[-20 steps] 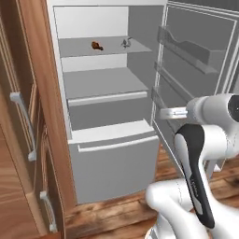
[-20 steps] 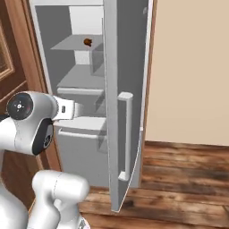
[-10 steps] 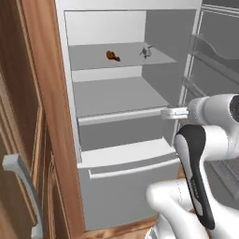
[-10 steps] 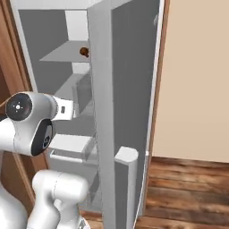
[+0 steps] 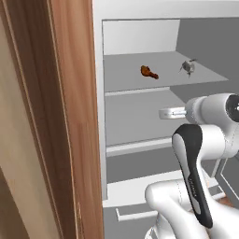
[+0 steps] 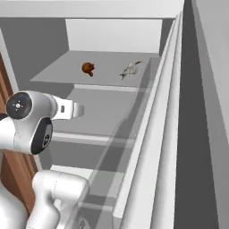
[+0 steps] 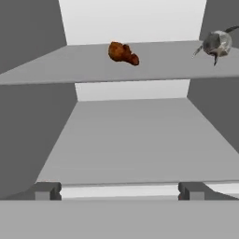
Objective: Gather the avocado and tomato from the fridge and place them on a tray on the dining counter. Then gather the fish and chicken drumstick from the fridge and place them on the other tray.
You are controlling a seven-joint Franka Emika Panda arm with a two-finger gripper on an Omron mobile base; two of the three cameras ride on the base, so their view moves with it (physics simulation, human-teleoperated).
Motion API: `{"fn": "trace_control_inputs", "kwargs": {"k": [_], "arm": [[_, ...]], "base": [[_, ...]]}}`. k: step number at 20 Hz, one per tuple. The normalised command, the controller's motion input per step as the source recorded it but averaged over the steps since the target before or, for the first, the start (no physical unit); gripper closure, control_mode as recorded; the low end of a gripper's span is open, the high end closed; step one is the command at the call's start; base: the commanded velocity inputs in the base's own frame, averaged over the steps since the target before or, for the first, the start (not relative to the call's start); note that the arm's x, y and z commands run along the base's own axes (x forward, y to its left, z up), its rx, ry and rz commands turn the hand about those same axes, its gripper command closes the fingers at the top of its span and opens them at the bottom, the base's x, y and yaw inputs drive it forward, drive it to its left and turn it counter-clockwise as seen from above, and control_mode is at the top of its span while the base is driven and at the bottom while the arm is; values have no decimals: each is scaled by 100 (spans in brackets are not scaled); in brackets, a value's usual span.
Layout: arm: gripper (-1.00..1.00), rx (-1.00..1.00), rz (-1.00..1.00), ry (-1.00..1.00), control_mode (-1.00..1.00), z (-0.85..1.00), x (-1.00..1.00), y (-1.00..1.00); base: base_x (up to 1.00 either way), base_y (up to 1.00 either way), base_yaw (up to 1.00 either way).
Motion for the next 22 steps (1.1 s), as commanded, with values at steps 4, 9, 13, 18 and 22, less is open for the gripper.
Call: {"fn": "trace_control_inputs", "kwargs": {"k": [4,9,13,18,22], "arm": [[-100,0,0,0,100,0,0,0],[-100,0,0,0,100,0,0,0],[-100,0,0,0,100,0,0,0],[-100,-11,0,3,-100,31,4,2],[-100,0,-1,-1,-100,54,-3,-16]], "base": [[98,-12,5],[67,0,24],[36,0,12],[0,0,0],[0,0,0]]}}
